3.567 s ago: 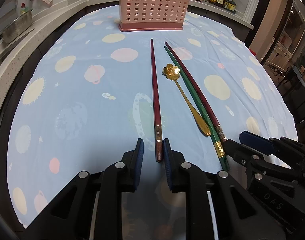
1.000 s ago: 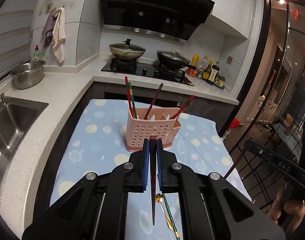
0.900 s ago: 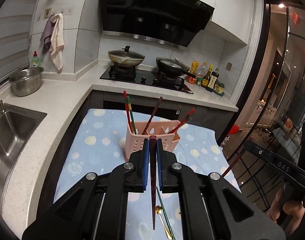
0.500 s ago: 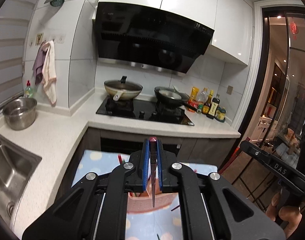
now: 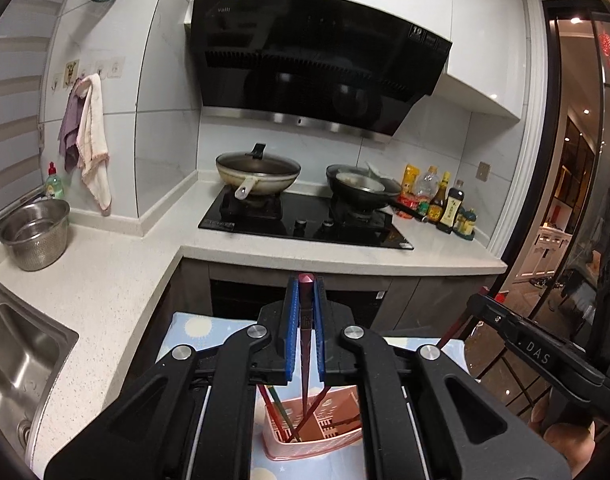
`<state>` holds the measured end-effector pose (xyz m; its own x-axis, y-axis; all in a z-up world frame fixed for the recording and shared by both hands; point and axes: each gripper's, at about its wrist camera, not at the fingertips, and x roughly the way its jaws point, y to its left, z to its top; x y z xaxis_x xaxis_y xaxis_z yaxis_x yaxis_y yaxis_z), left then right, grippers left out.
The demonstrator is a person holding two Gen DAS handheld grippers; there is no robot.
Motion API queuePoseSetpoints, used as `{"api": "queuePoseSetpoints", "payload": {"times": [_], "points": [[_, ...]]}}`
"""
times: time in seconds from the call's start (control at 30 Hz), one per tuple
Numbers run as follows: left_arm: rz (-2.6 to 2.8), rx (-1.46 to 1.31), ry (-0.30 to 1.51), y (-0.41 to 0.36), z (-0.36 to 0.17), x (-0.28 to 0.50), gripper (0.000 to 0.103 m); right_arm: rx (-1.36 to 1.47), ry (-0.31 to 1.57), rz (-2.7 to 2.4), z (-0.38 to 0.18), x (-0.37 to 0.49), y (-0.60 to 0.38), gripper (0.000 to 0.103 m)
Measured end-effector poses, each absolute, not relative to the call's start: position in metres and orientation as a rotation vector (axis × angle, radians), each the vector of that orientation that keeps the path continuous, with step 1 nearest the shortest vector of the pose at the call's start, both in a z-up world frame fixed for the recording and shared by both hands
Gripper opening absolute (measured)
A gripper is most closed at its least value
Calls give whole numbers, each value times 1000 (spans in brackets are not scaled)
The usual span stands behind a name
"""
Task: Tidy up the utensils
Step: 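Carry both chopsticks over the pink holder, drop them in, open both tools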
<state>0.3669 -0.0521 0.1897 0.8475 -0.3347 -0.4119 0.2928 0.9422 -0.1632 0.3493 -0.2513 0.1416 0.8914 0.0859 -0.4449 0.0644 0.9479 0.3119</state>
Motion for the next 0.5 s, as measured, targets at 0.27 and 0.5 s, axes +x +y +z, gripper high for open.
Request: {"api": "queuePoseSetpoints", "payload": {"times": [0.27, 0.5], "points": [[-316, -93, 508, -53, 165, 377, 12, 320, 520, -12, 118, 361, -249, 14], [-295, -103, 525, -50, 156, 377, 44, 307, 503, -26, 120, 354, -246, 28]]}}
